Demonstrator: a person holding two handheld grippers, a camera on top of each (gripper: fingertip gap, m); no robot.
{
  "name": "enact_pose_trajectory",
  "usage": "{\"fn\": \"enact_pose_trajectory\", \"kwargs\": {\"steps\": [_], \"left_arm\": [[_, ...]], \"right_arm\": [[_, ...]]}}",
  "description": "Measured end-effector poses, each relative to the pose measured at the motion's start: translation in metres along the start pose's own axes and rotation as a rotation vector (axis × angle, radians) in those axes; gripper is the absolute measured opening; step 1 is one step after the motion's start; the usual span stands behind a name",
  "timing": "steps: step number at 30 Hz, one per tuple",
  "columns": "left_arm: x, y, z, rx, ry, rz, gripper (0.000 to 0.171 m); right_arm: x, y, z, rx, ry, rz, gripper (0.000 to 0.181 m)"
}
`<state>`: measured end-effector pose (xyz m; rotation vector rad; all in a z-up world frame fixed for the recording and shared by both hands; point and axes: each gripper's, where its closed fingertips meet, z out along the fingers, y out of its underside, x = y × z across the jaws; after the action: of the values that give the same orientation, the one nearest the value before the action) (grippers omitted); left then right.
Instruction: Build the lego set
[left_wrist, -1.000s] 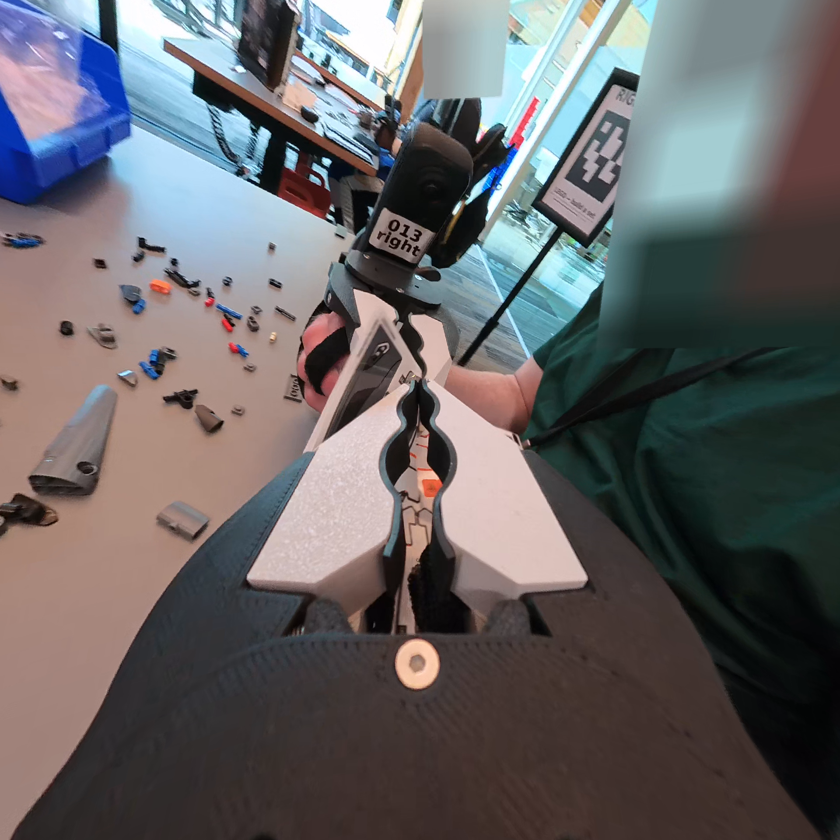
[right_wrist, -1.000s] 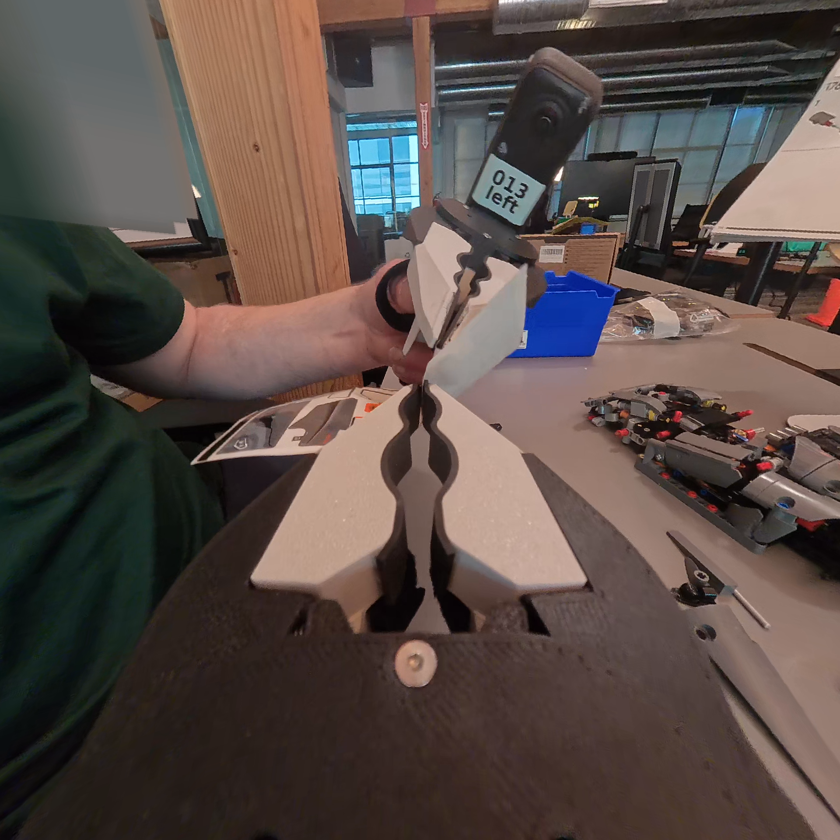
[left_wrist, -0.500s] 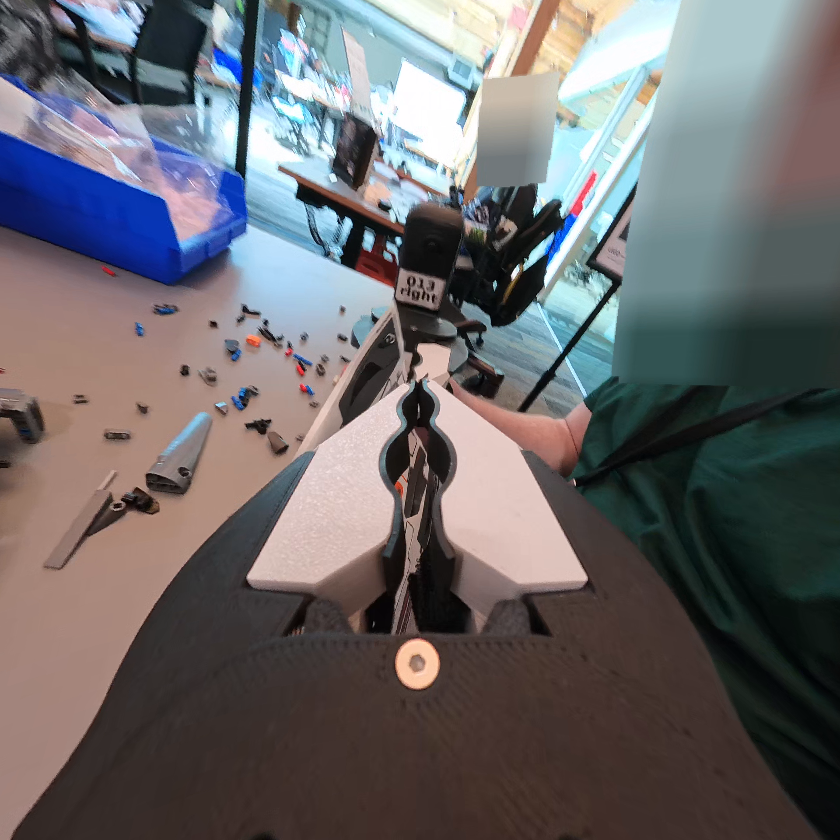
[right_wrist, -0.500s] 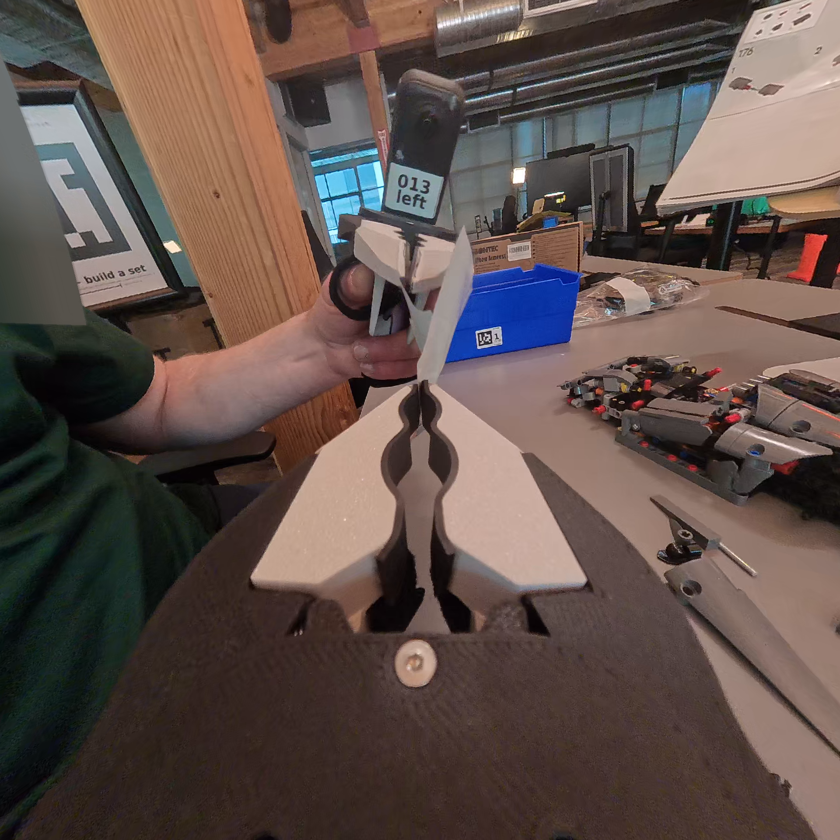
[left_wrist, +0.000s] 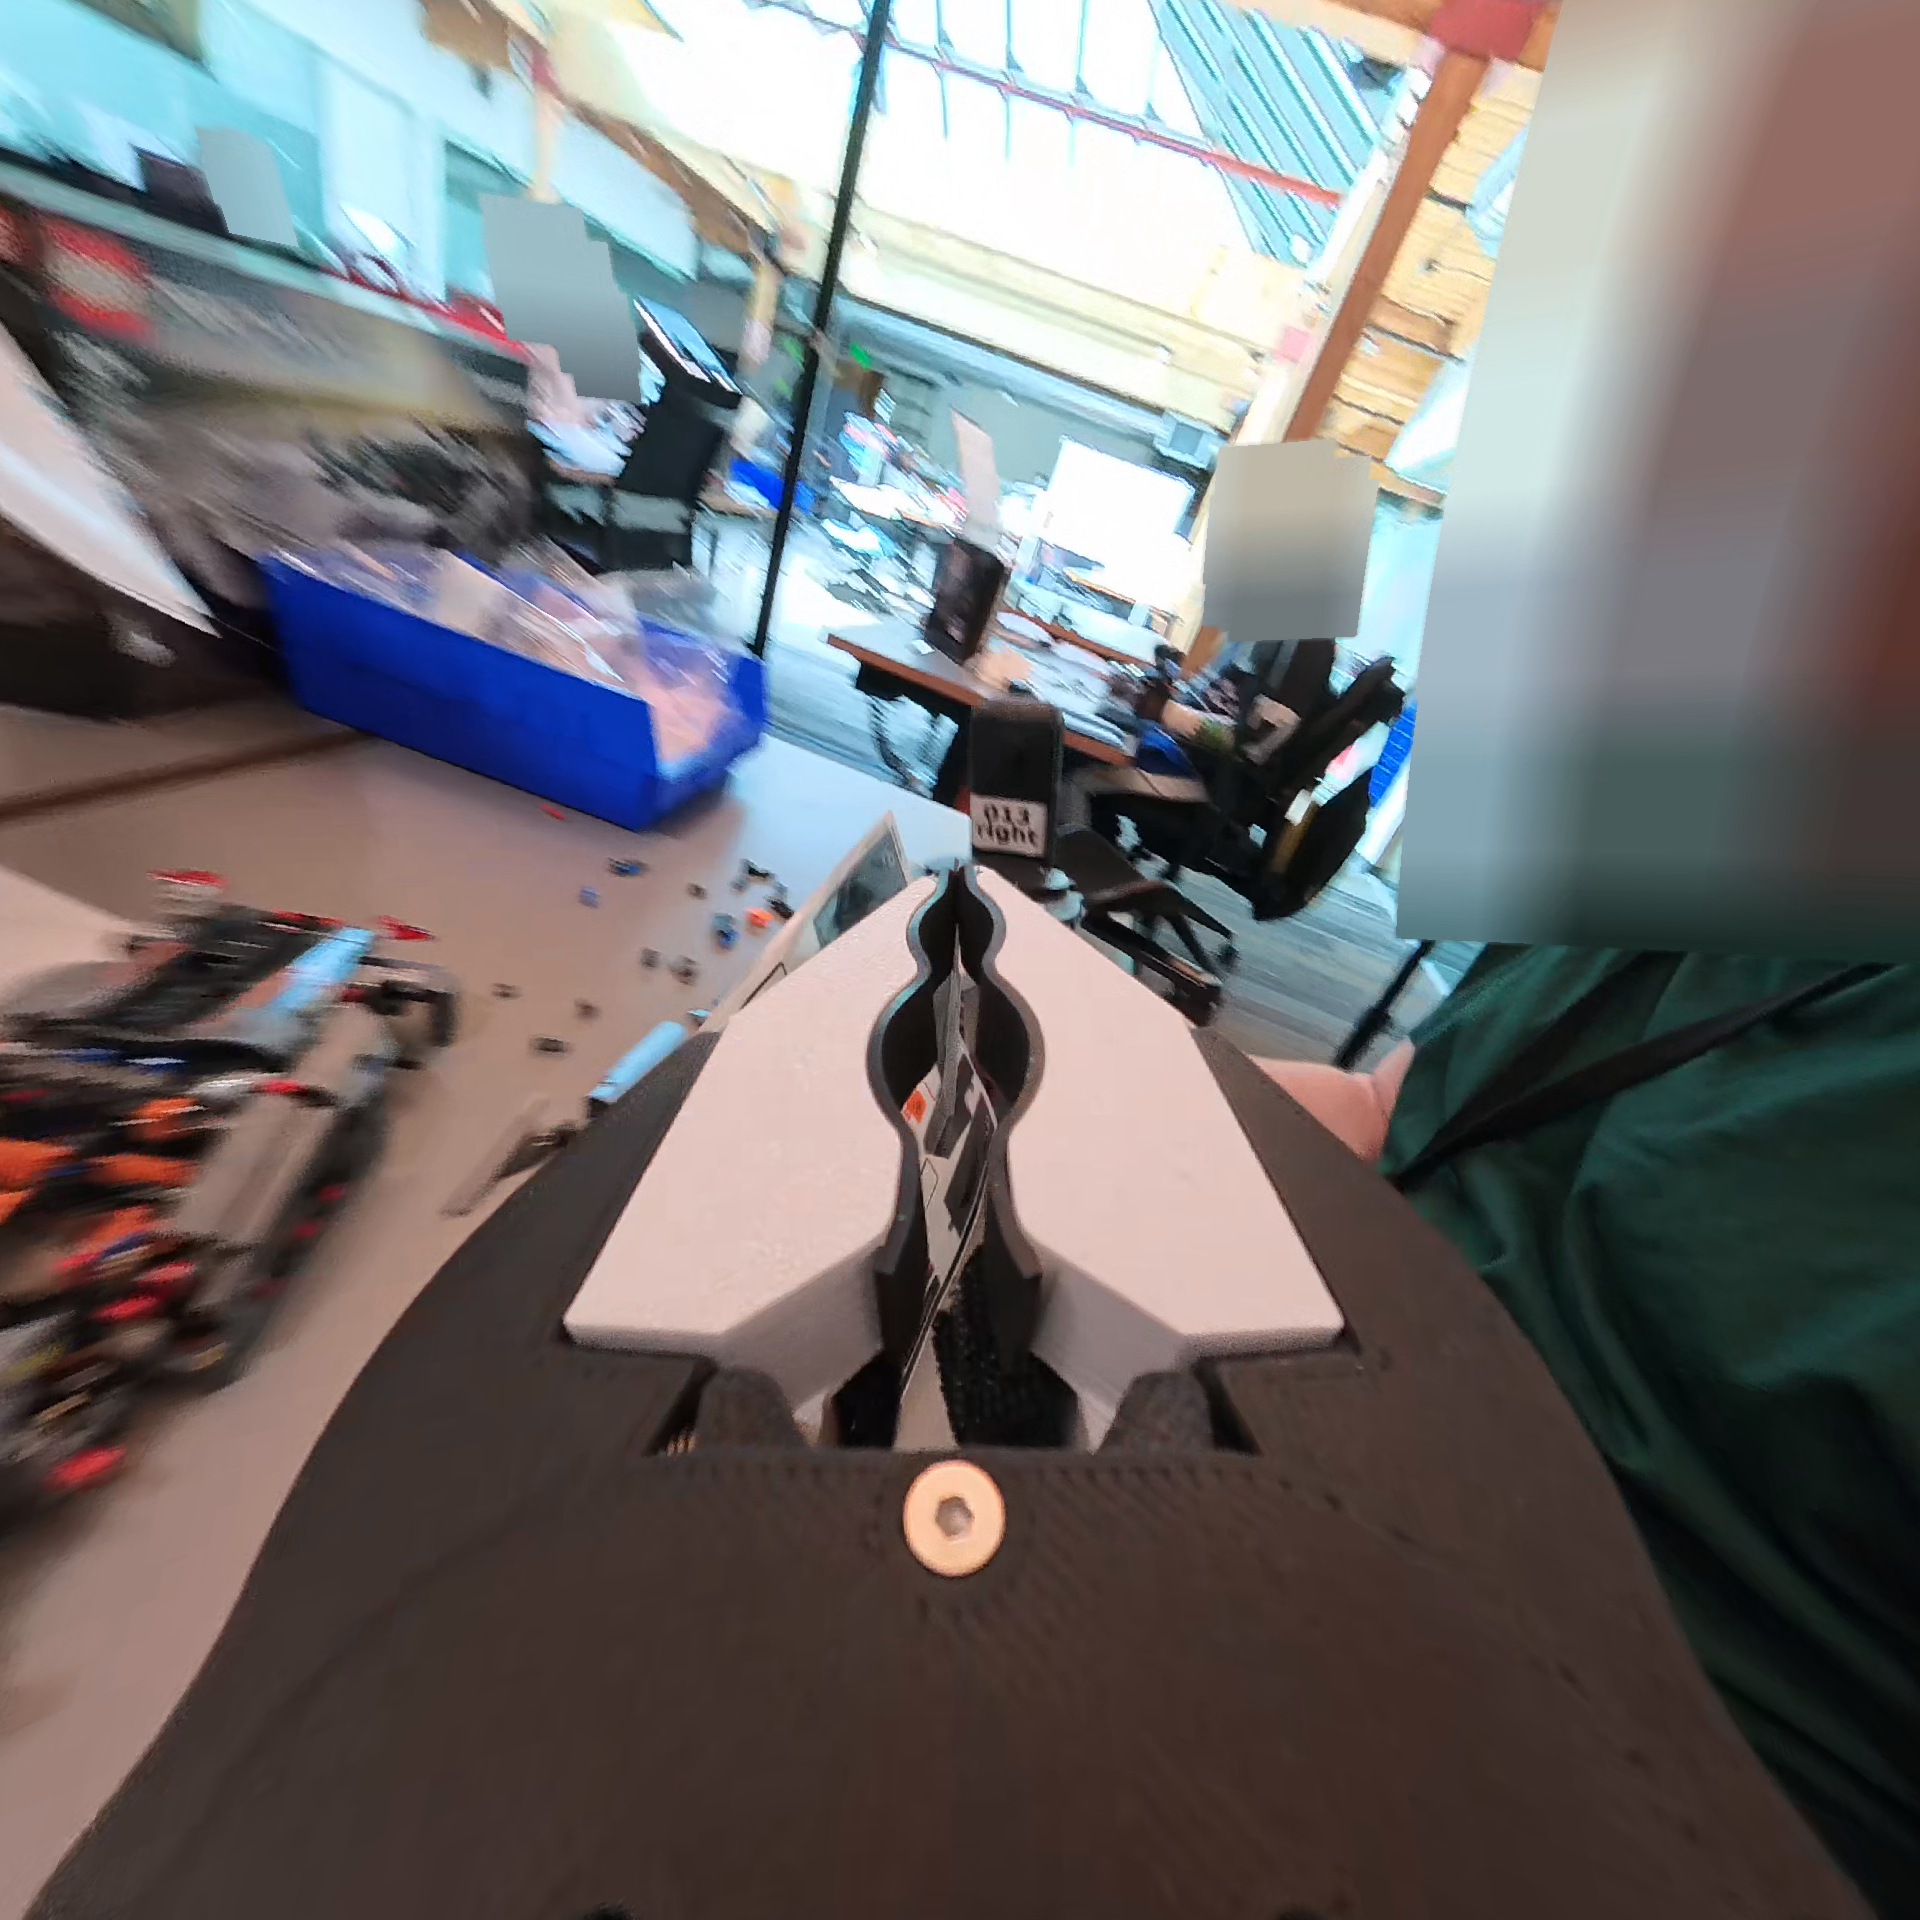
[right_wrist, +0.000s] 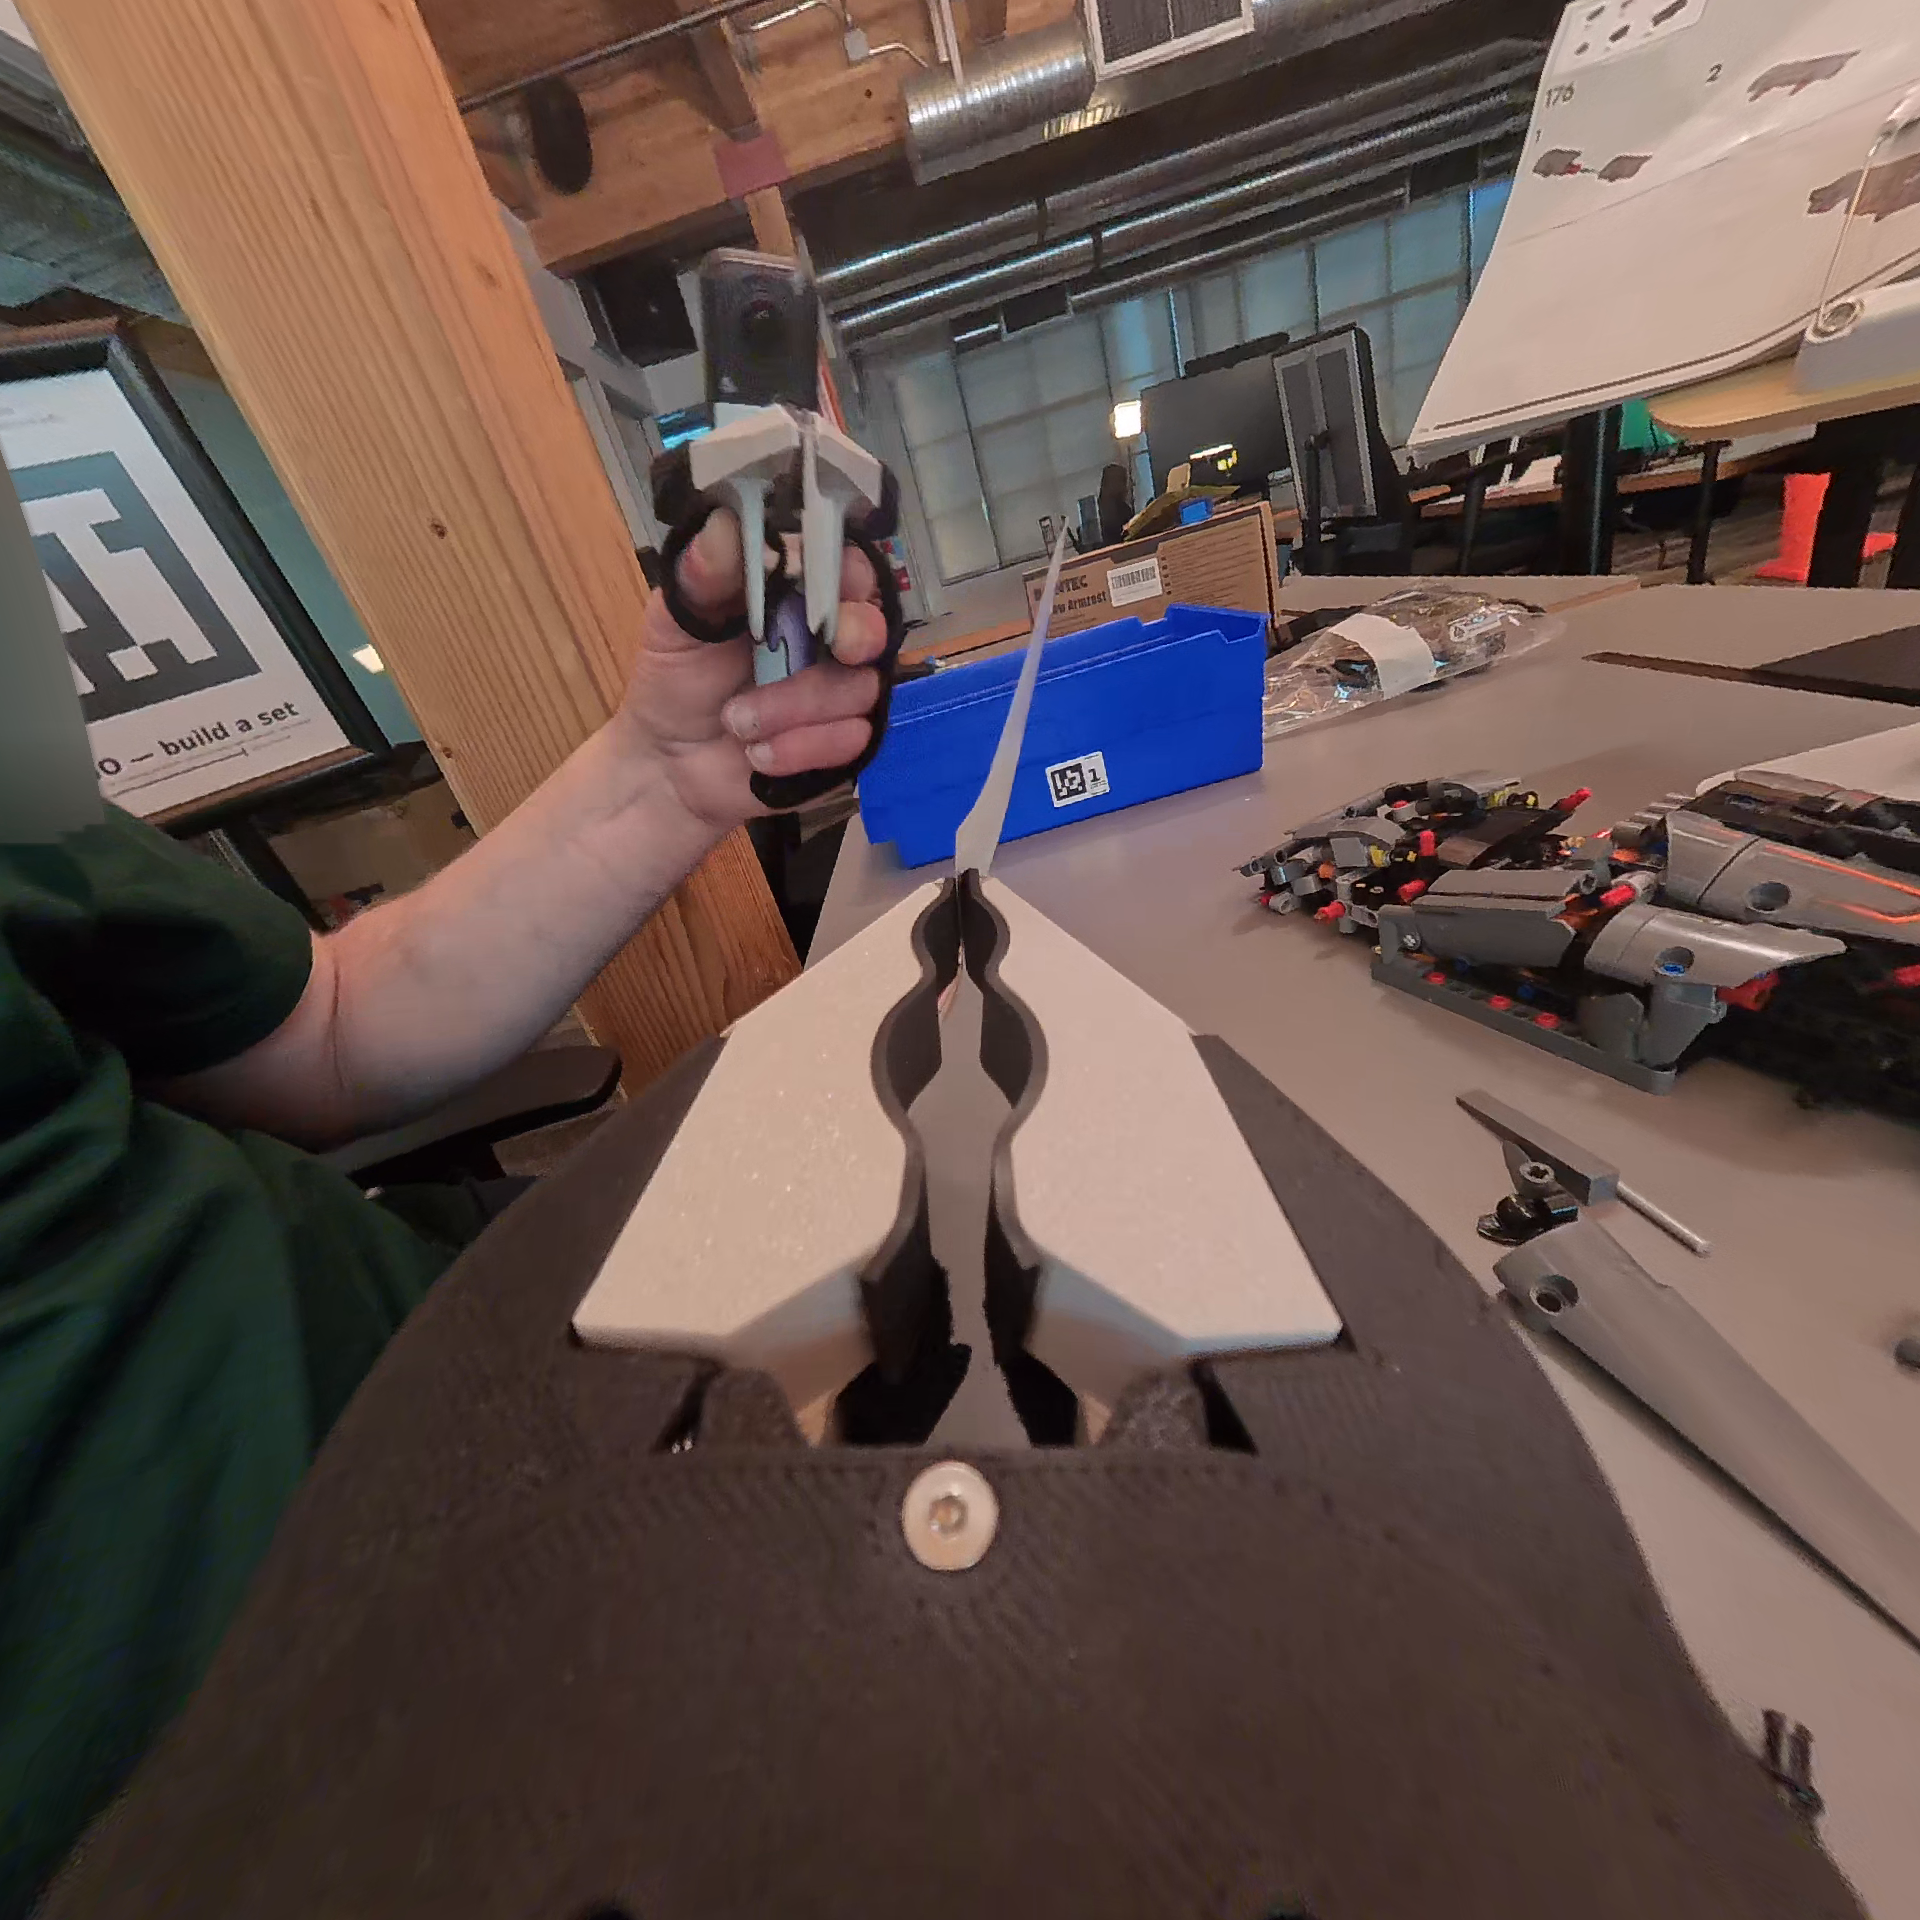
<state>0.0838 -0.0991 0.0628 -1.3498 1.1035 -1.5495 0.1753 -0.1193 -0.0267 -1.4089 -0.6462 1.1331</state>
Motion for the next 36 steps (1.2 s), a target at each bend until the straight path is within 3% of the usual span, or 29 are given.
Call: {"fn": "enact_pose_trajectory", "kwargs": {"steps": [5, 11, 15, 20, 21, 22, 24, 29, 36], "left_arm": [[-0.004, -0.026, -0.06, 0.108, -0.106, 0.029, 0.0], [-0.019, -0.031, -0.111, 0.219, -0.157, -0.022, 0.0], [-0.026, -0.033, -0.137, 0.256, -0.214, -0.009, 0.0], [-0.03, -0.036, -0.155, 0.25, -0.265, 0.021, 0.0], [-0.031, -0.035, -0.155, 0.236, -0.277, 0.027, 0.0], [-0.032, -0.033, -0.156, 0.219, -0.292, 0.035, 0.0], [-0.033, -0.032, -0.155, 0.194, -0.309, 0.053, 0.0], [-0.03, -0.028, -0.142, 0.17, -0.29, 0.073, 0.0], [-0.021, -0.008, -0.07, 0.014, -0.294, 0.314, 0.0]], "right_arm": [[0.006, -0.015, 0.028, -0.002, 0.014, 0.057, 0.0], [0.035, -0.021, 0.093, -0.061, 0.079, 0.092, 0.0], [0.061, -0.011, 0.145, -0.126, 0.131, 0.127, 0.0], [0.102, 0.023, 0.209, -0.229, 0.25, 0.174, 0.0], [0.107, 0.034, 0.22, -0.271, 0.27, 0.187, 0.003], [0.11, 0.043, 0.229, -0.308, 0.292, 0.188, 0.022], [0.107, 0.045, 0.238, -0.32, 0.297, 0.173, 0.032], [0.095, 0.028, 0.211, -0.255, 0.3, 0.108, 0.026], [0.051, 0.001, 0.114, -0.111, 0.145, 0.263, 0.021]]}}
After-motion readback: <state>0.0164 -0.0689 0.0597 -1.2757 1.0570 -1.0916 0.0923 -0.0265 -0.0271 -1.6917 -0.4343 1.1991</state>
